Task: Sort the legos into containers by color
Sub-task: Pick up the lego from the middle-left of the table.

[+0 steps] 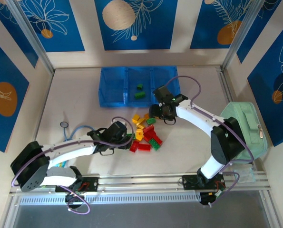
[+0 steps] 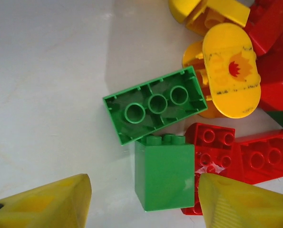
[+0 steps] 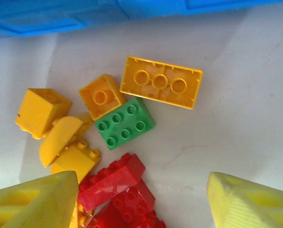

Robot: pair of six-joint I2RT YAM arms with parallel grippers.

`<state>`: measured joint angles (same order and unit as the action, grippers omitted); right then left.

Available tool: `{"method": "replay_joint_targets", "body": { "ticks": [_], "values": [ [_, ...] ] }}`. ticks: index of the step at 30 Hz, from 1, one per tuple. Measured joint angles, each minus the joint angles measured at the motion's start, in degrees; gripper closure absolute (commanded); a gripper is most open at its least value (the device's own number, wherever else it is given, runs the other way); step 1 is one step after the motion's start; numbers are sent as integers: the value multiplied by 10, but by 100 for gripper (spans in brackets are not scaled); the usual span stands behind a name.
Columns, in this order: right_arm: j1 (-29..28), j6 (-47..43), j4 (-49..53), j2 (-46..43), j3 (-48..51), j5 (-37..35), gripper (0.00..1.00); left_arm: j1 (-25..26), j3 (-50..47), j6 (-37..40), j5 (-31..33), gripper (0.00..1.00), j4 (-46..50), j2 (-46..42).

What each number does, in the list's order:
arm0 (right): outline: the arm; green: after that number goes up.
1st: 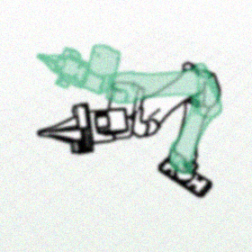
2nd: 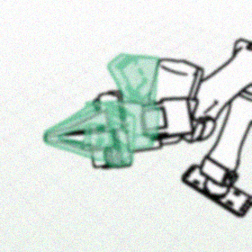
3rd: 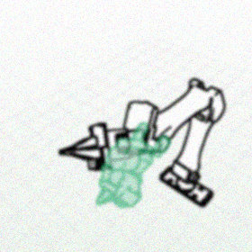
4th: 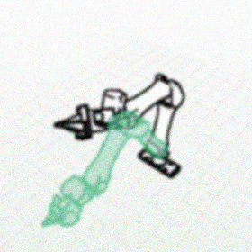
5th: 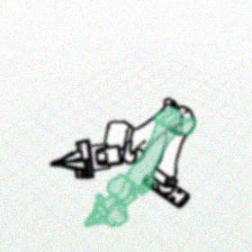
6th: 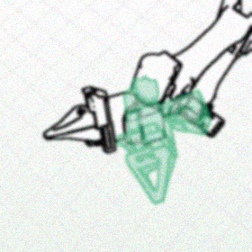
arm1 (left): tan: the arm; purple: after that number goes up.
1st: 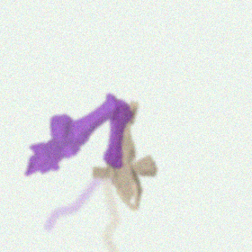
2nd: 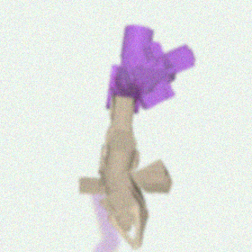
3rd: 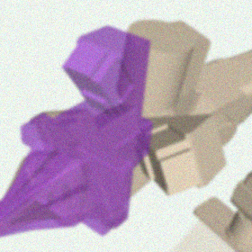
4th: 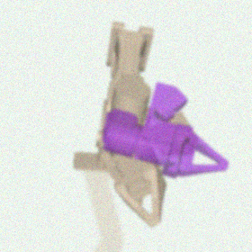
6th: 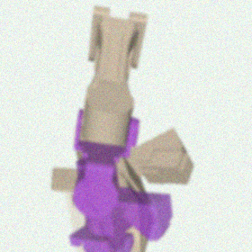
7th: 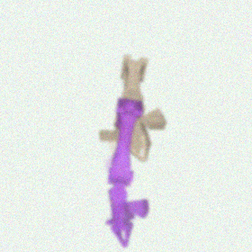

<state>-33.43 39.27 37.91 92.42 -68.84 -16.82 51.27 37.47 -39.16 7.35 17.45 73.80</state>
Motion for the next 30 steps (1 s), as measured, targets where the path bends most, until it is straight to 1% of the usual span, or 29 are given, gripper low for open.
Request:
{"method": "replay_joint_targets", "body": {
  "ticks": [11, 19, 24, 30],
  "values": [
    [3, 19, -37, -49, 57, 8, 29, 16, 26, -7, -10, 42, -16, 61],
    [13, 25, -43, -70, 88, 8, 29, 19, 29, -15, 2, 50, -14, 92],
    [18, 28, -46, -85, 100, 9, 30, 19, 30, -23, 12, 62, -8, 93],
    [18, 30, -52, -91, 106, 10, 30, 19, 35, -26, 23, 73, -3, 93]
  ]
}}
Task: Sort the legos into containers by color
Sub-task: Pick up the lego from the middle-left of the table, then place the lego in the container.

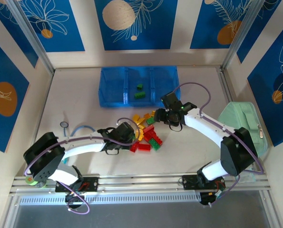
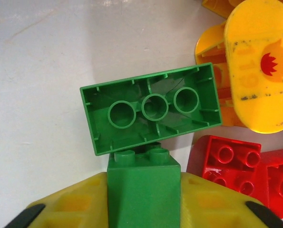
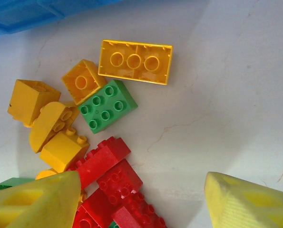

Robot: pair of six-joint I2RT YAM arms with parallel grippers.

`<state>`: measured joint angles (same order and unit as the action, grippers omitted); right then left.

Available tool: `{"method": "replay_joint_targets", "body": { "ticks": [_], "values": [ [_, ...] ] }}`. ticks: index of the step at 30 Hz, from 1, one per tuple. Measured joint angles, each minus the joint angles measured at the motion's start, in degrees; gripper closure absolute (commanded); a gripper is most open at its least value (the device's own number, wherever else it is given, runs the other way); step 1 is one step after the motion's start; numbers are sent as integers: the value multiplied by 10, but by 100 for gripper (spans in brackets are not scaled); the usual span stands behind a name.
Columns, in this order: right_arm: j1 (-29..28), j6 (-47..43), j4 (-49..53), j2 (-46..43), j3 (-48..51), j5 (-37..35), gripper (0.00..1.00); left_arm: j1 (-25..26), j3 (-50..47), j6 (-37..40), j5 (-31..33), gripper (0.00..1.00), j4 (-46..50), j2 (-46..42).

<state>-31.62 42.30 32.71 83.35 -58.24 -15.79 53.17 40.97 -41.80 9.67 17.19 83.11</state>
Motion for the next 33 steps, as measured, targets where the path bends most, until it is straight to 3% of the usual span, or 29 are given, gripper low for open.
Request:
{"method": "replay_joint_targets", "body": {
  "ticks": [9, 15, 33],
  "values": [
    [13, 2, -2, -14, 18, 2, 32, 0, 26, 5, 25, 73, 56, -50],
    [29, 10, -3, -18, 55, 11, 32, -19, 111, 43, 36, 74, 64, -71],
    [12, 24, -7, -84, 144, 32, 32, -157, 410, 154, -18, 75, 73, 181]
  ]
}}
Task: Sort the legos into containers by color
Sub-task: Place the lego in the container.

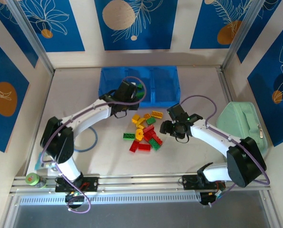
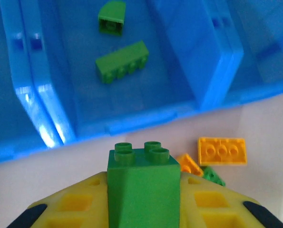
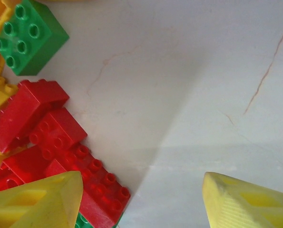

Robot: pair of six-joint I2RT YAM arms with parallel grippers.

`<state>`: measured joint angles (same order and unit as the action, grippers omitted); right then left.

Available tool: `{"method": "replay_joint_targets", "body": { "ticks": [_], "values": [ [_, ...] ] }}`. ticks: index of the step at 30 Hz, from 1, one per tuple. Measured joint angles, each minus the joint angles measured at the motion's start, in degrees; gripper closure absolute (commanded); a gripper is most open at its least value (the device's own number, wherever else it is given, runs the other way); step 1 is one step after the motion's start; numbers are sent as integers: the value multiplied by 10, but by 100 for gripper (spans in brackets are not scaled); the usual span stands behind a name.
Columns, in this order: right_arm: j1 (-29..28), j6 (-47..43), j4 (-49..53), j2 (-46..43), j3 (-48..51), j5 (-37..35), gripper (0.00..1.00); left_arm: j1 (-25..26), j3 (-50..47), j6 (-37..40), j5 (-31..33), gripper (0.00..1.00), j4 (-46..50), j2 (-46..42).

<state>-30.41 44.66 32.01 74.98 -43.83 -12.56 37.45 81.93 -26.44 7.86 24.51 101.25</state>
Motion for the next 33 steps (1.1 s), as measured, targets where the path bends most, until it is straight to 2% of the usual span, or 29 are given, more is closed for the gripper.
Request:
{"method": "replay_joint_targets", "body": {
  "ticks": [7, 14, 16, 19, 26, 33],
  "values": [
    [0, 0, 0, -11, 4, 0, 32, -25, 118, 25, -4, 75, 19, 99],
    [0, 0, -3, -12, 4, 2, 32, -41, 182, 36, -4, 72, 43, 159],
    [0, 0, -4, -12, 4, 5, 32, -45, 199, 39, -4, 67, 48, 174],
    [0, 0, -7, -12, 4, 7, 32, -50, 218, 41, -3, 48, 58, 190],
    [0, 0, -8, -14, 4, 8, 32, -51, 235, 51, -3, 42, 68, 191],
    [0, -2, -7, -14, 4, 8, 30, -51, 161, 54, -4, 38, 60, 124]
  ]
}}
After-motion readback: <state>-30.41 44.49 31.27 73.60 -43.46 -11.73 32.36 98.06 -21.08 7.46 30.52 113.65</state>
